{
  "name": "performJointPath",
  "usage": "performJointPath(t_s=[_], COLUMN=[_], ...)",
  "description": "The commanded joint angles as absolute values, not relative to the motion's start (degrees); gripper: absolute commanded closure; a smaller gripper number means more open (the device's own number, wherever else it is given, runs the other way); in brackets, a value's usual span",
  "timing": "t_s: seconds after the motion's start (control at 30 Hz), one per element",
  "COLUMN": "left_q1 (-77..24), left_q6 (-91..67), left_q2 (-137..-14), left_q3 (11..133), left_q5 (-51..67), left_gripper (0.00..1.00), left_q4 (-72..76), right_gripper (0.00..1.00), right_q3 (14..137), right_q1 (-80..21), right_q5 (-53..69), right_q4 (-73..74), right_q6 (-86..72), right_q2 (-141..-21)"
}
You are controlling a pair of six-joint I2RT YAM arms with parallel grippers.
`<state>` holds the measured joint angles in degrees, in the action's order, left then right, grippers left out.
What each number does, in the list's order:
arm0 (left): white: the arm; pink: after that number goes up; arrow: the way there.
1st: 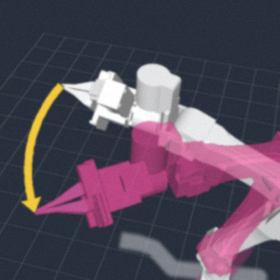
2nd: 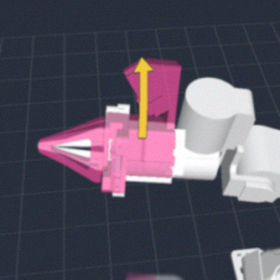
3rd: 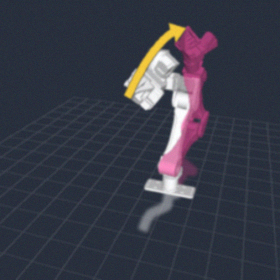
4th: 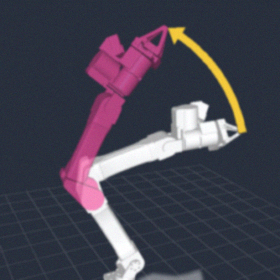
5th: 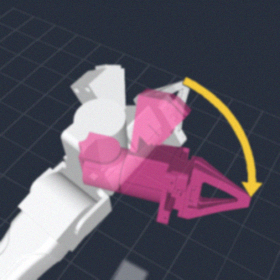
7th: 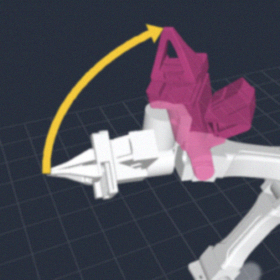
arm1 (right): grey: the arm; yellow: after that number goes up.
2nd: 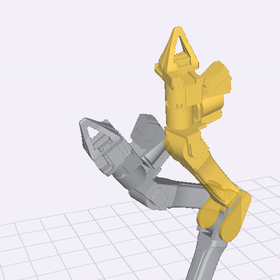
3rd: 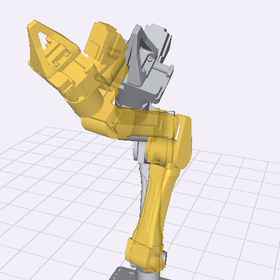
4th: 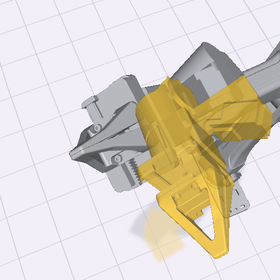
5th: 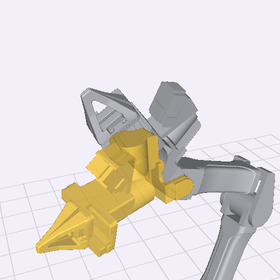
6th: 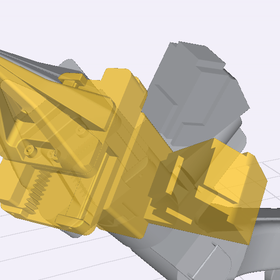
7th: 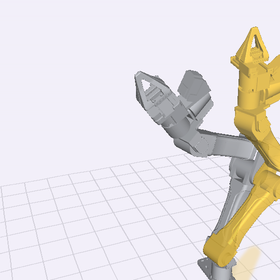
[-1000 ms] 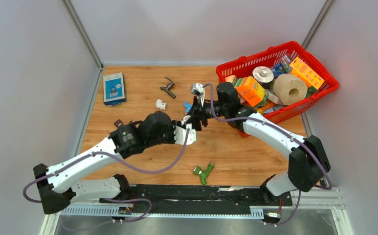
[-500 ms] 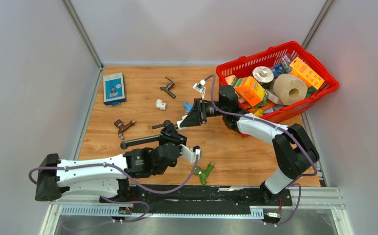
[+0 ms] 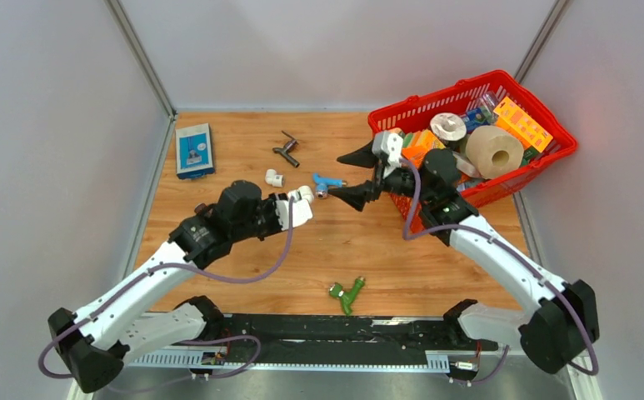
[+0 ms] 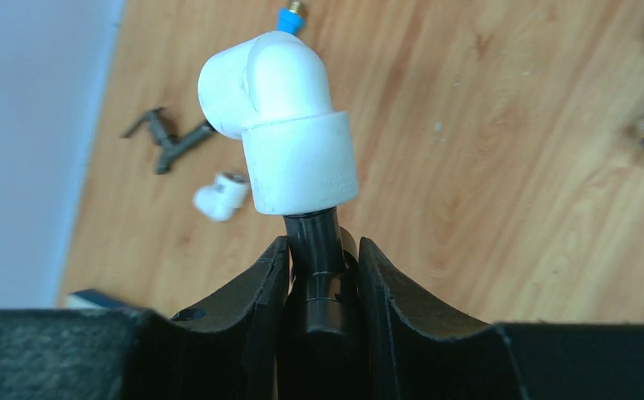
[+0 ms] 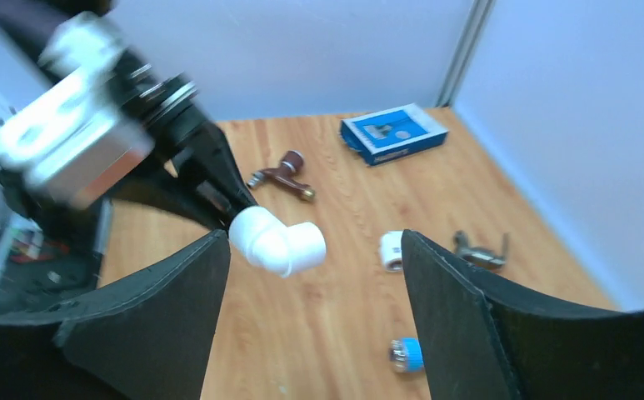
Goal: Install the water faucets
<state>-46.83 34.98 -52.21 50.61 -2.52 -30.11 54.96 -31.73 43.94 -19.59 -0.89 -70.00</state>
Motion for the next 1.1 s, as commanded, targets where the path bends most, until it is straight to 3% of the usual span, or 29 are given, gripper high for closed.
performJointPath(t_s=[0.0,0.1,0.23,0.5,0.67,0.77,0.83,0.87,1.07], left_q1=[-35.0,-31.7,-30.9,-30.8,-30.9,-31.5,-32.9,-34.2,-48.4], left_q6=[29.3,30.1,34.5,44.6,45.9,45.3,41.1,39.1,31.6], left_q2=[-57.5,-62.5,-70.1,-81.3,-81.7,-81.0,-78.9,-77.8,-62.9], left_q3=[58.7,63.8,71.1,82.9,84.7,84.8,83.0,82.1,68.0], left_q5=[33.0,47.3,57.0,61.2,61.6,59.9,55.0,47.2,9.2], left_gripper=[1.00,1.00,1.00,1.00,1.00,1.00,1.00,1.00,1.00], left_q4=[-34.3,-38.6,-46.6,-62.2,-64.0,-63.6,-58.9,-57.0,-33.2], right_gripper=[0.20,0.20,0.21,0.26,0.41,0.58,0.75,0.80,0.89], right_q3=[49.2,47.1,47.1,48.2,50.2,52.4,53.6,54.4,58.3], right_q1=[-31.9,-32.1,-33.1,-35.2,-36.6,-36.8,-36.7,-36.8,-36.4], right_q5=[46.3,52.7,56.9,57.4,60.1,60.7,59.9,59.1,51.1], right_q4=[-16.6,-13.7,-8.7,-4.8,-4.6,-4.7,-4.7,-4.7,-7.8], right_q6=[24.7,33.1,38.5,40.5,39.0,34.7,30.9,27.5,3.1], right_q2=[-63.1,-60.7,-60.6,-64.5,-67.8,-69.9,-71.4,-72.2,-79.2])
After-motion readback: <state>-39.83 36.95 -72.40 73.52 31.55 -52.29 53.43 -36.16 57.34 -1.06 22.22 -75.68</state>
